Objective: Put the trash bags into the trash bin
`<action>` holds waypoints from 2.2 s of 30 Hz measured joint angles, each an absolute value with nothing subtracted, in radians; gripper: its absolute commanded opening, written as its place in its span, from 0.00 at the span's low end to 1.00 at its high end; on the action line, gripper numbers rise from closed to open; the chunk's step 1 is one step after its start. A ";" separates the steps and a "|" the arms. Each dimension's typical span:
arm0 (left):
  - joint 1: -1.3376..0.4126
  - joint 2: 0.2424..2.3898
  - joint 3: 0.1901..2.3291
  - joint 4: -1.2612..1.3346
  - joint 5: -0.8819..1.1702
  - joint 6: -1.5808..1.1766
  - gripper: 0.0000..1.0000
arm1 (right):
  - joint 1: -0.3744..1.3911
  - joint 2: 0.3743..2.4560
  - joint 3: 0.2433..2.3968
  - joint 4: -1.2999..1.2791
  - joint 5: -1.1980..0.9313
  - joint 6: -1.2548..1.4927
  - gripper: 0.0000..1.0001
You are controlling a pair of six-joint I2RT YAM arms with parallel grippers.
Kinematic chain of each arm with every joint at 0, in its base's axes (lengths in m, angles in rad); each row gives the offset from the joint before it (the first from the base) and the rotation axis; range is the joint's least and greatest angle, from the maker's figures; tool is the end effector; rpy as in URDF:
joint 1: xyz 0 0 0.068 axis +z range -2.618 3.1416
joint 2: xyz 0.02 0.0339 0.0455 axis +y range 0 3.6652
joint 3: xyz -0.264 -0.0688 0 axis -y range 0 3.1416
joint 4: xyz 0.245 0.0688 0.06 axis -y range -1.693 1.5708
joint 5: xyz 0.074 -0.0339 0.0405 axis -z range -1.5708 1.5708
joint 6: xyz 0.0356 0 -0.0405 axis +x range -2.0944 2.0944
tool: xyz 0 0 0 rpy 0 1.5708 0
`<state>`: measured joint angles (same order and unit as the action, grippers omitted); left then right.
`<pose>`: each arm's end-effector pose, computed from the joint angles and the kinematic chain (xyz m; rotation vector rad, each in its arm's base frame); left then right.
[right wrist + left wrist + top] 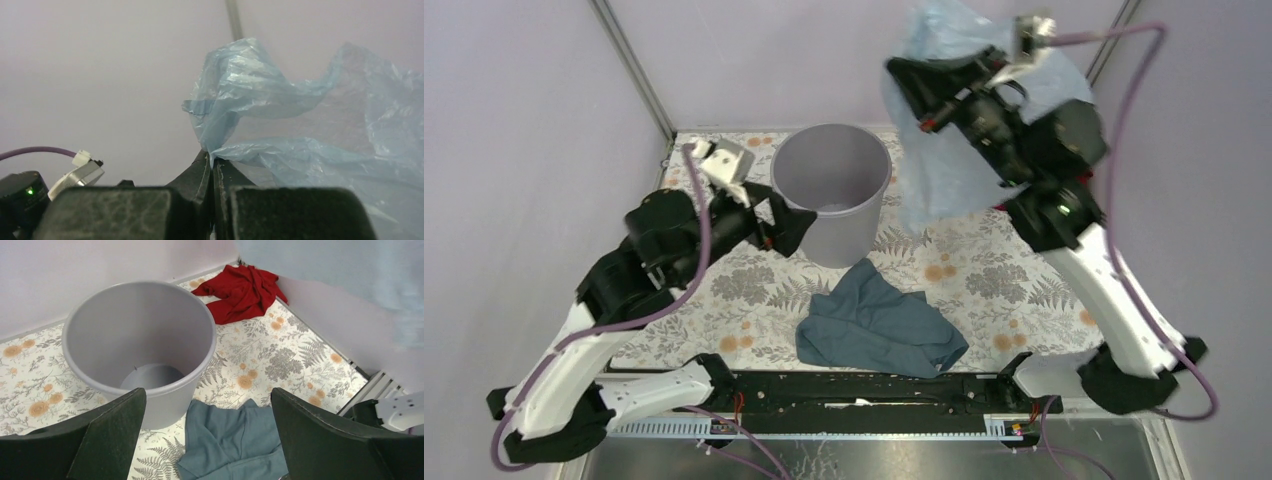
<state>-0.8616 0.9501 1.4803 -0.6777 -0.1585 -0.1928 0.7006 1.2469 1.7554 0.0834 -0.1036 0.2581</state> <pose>0.1055 -0.1143 0.4879 0.4625 1.6975 -0.6411 0.1594 0.1392 0.5965 -0.3201 0.9715 0.9283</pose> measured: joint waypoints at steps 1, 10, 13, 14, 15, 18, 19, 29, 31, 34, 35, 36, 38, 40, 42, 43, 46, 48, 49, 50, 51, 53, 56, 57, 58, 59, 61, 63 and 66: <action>-0.862 0.920 1.472 -0.691 -0.165 -0.202 0.99 | 0.701 1.298 1.777 0.131 -0.145 0.300 0.00; -0.861 0.756 1.450 -0.734 -0.254 -0.272 0.99 | 0.701 1.546 1.823 0.457 -0.266 0.705 0.00; -0.861 0.739 1.447 -0.735 -0.299 -0.287 0.99 | 0.701 1.544 1.806 0.570 -0.262 0.809 0.00; -0.861 0.741 1.446 -0.735 -0.311 -0.288 0.99 | 0.701 1.539 1.797 0.625 -0.253 0.862 0.00; -0.861 0.744 1.446 -0.736 -0.323 -0.289 0.99 | 0.701 1.537 1.794 0.639 -0.252 0.877 0.00; -0.861 0.767 1.450 -0.744 -0.350 -0.288 0.99 | 0.701 1.524 1.772 0.715 -0.221 0.964 0.00; -0.861 0.785 1.459 -0.755 -0.359 -0.288 0.99 | 0.701 1.519 1.760 0.735 -0.201 0.993 0.00; -0.861 0.829 1.539 -0.793 -0.427 -0.312 0.99 | 0.701 1.357 1.462 0.530 0.199 0.913 0.00; -0.861 0.841 1.570 -0.807 -0.442 -0.317 0.99 | 0.700 1.312 1.409 0.472 0.269 0.839 0.00; -0.861 0.874 1.609 -0.813 -0.449 -0.323 0.99 | 0.700 1.254 1.374 0.414 0.306 0.715 0.00; -0.861 0.886 1.616 -0.814 -0.450 -0.323 0.99 | 0.700 1.242 1.376 0.401 0.306 0.678 0.00; -0.861 0.904 1.626 -0.817 -0.450 -0.323 0.99 | 0.701 1.232 1.383 0.384 0.304 0.640 0.00; -0.861 0.942 1.644 -0.818 -0.450 -0.323 0.99 | 0.701 1.227 1.418 0.342 0.292 0.562 0.00; -0.861 0.980 1.661 -0.822 -0.454 -0.327 0.99 | 0.701 1.227 1.454 0.294 0.273 0.496 0.00; -0.861 1.021 1.687 -0.829 -0.469 -0.338 0.99 | 0.701 1.225 1.483 0.241 0.258 0.448 0.00; -0.861 1.043 1.705 -0.838 -0.477 -0.340 0.99 | 0.701 1.225 1.499 0.205 0.249 0.434 0.00; -0.861 1.151 1.837 -0.889 -0.501 -0.341 0.99 | 0.700 1.226 1.547 0.098 0.216 0.416 0.00; -0.854 1.220 1.924 -0.897 -0.510 -0.337 0.99 | 0.701 1.227 1.577 0.031 0.181 0.415 0.00; -0.838 1.254 1.964 -0.903 -0.502 -0.336 0.98 | 0.701 1.227 1.588 0.006 0.168 0.415 0.00; -0.805 1.290 2.002 -0.904 -0.483 -0.333 0.97 | 0.701 1.227 1.594 -0.010 0.162 0.415 0.00; -0.759 1.319 2.023 -0.901 -0.445 -0.334 0.96 | 0.701 1.230 1.604 -0.034 0.155 0.415 0.00; -0.628 1.360 2.030 -0.893 -0.355 -0.342 0.96 | 0.700 1.244 1.628 -0.070 0.133 0.419 0.00; -0.506 1.388 2.008 -0.885 -0.263 -0.351 0.96 | 0.699 1.296 1.686 -0.092 0.064 0.441 0.00; -0.479 1.388 1.998 -0.882 -0.239 -0.355 0.97 | 0.699 1.314 1.703 -0.096 0.039 0.450 0.00; -0.458 1.388 1.991 -0.881 -0.217 -0.360 0.98 | 0.698 1.333 1.717 -0.101 0.013 0.461 0.00; -0.443 1.386 1.990 -0.875 -0.200 -0.364 0.97 | 0.698 1.346 1.723 -0.104 -0.007 0.470 0.00; -0.416 1.377 1.986 -0.850 -0.170 -0.371 0.90 | 0.698 1.356 1.722 -0.124 -0.027 0.481 0.00; -0.400 1.366 1.973 -0.817 -0.147 -0.377 0.80 | 0.691 1.354 1.711 -0.136 -0.039 0.492 0.00; -0.386 1.355 1.936 -0.762 -0.090 -0.387 0.73 | 0.651 1.334 1.679 -0.141 -0.072 0.523 0.00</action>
